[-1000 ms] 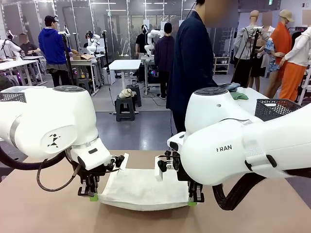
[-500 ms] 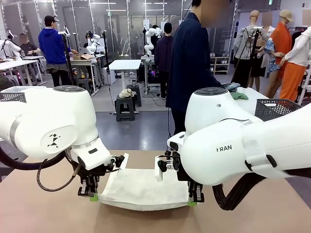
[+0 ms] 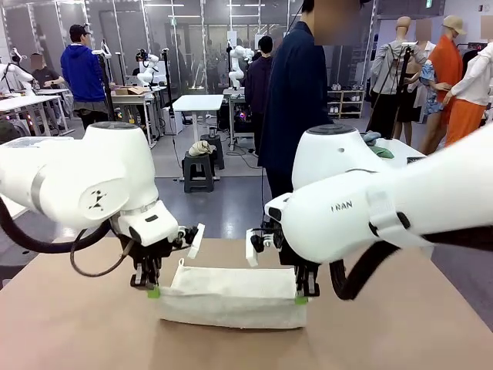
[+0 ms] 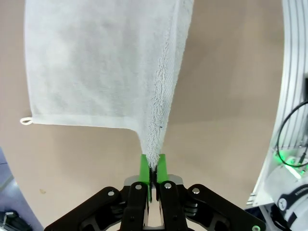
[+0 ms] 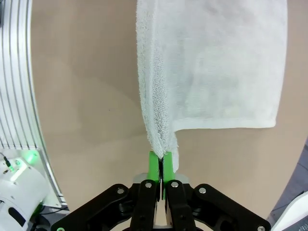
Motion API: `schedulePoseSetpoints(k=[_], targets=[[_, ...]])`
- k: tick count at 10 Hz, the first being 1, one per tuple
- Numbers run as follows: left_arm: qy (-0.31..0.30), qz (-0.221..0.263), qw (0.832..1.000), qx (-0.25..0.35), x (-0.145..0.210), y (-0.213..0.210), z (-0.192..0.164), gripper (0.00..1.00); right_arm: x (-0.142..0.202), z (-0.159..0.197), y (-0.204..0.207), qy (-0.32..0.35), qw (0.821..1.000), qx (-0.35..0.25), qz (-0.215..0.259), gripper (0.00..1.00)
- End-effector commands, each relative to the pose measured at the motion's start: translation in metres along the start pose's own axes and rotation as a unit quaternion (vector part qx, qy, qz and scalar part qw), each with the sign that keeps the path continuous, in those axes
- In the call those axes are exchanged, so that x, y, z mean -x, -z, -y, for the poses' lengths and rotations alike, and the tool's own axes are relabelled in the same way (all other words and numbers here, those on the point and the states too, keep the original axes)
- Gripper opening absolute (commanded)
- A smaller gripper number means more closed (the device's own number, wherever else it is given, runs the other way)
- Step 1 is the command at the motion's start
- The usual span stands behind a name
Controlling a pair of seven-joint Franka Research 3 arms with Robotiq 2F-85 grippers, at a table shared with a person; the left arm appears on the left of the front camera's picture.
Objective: Fold the towels and place them in the basket.
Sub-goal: When a person lays out a Towel with hook on the table, fold it in half twice.
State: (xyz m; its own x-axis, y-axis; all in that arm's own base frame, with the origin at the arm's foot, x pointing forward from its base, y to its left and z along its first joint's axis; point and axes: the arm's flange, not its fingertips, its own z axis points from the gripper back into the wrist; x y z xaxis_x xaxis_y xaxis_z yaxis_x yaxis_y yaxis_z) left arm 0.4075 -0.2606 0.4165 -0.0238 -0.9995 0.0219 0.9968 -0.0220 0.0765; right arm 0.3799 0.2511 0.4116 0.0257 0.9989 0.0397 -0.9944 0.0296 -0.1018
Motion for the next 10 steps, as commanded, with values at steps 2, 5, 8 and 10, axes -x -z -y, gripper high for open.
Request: schedulePoseSetpoints(k=[2, 5, 8, 10], targets=[[0.005, -0.018, 1.000, 0.017, -0.003, 0.002, -0.049, 0.06, -0.007, 0.055, 0.004, -0.024, 1.000, -0.007, -0.008, 0.04], [-0.007, -0.022, 1.000, 0.012, 0.000, 0.015, -0.095, 0.06, -0.007, 0.095, 0.025, -0.014, 1.000, -0.010, -0.017, 0.04], [-0.015, -0.019, 1.000, 0.000, 0.010, 0.032, -0.123, 0.06, 0.003, 0.122, 0.049, -0.011, 1.000, -0.001, -0.025, 0.04], [-0.018, -0.012, 1.000, -0.005, 0.013, 0.038, -0.129, 0.06, 0.004, 0.129, 0.056, -0.012, 1.000, 0.012, -0.019, 0.04]])
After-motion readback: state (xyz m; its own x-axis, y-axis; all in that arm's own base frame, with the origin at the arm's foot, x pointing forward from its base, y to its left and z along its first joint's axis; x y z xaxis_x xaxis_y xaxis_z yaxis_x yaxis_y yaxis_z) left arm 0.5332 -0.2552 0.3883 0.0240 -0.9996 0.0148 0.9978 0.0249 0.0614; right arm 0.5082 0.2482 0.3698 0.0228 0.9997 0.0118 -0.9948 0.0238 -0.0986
